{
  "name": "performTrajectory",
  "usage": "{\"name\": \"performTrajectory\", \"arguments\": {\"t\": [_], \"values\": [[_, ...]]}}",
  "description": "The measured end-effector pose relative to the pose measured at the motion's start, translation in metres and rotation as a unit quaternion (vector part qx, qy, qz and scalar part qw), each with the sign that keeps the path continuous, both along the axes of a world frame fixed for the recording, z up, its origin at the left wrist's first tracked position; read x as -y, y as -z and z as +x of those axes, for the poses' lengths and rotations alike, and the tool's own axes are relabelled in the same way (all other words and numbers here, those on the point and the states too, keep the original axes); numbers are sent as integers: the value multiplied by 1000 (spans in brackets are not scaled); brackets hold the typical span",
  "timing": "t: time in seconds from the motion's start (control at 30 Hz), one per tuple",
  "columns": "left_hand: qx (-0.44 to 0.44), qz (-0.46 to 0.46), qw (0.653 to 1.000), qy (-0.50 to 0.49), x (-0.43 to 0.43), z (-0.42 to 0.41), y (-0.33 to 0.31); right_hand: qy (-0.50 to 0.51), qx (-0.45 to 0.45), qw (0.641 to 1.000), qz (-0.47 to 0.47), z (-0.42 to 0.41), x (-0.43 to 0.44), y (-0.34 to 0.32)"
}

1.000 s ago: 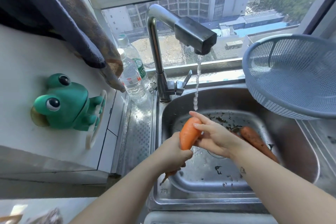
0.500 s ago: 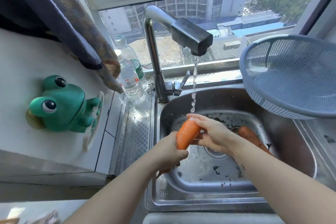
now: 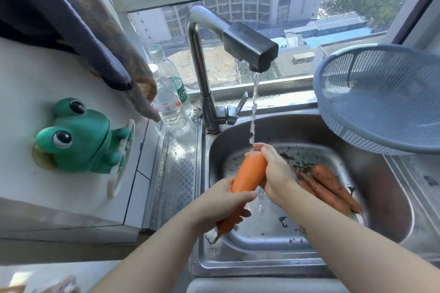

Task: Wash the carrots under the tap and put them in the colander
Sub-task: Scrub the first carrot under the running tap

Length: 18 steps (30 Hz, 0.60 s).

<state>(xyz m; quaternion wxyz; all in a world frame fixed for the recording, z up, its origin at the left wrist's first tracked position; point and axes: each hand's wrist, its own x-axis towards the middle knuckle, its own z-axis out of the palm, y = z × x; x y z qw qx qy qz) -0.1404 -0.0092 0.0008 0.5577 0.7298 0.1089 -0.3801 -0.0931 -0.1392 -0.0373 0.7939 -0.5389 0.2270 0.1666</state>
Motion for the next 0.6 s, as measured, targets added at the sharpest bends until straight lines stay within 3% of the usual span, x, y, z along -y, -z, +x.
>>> {"name": "performTrajectory", "arguments": {"t": [0.03,0.1,0.23,0.37,0.6], "values": [[-44,-61,997,-32,-2,-1,-1,5,-3,999,44,-1,-2,0],[-67,-94,991,-61,-4,-3,0,-21,11,998,54,-2,-5,2],[-4,2,999,-32,1,-2,-5,-79,51,995,-29,-3,-6,4],[86,94,992,4,13,-4,-3,-38,27,994,-100,3,-10,-1],[-13,7,1000,-15,-12,2,-9,-92,-32,982,163,1,6,-10]]}}
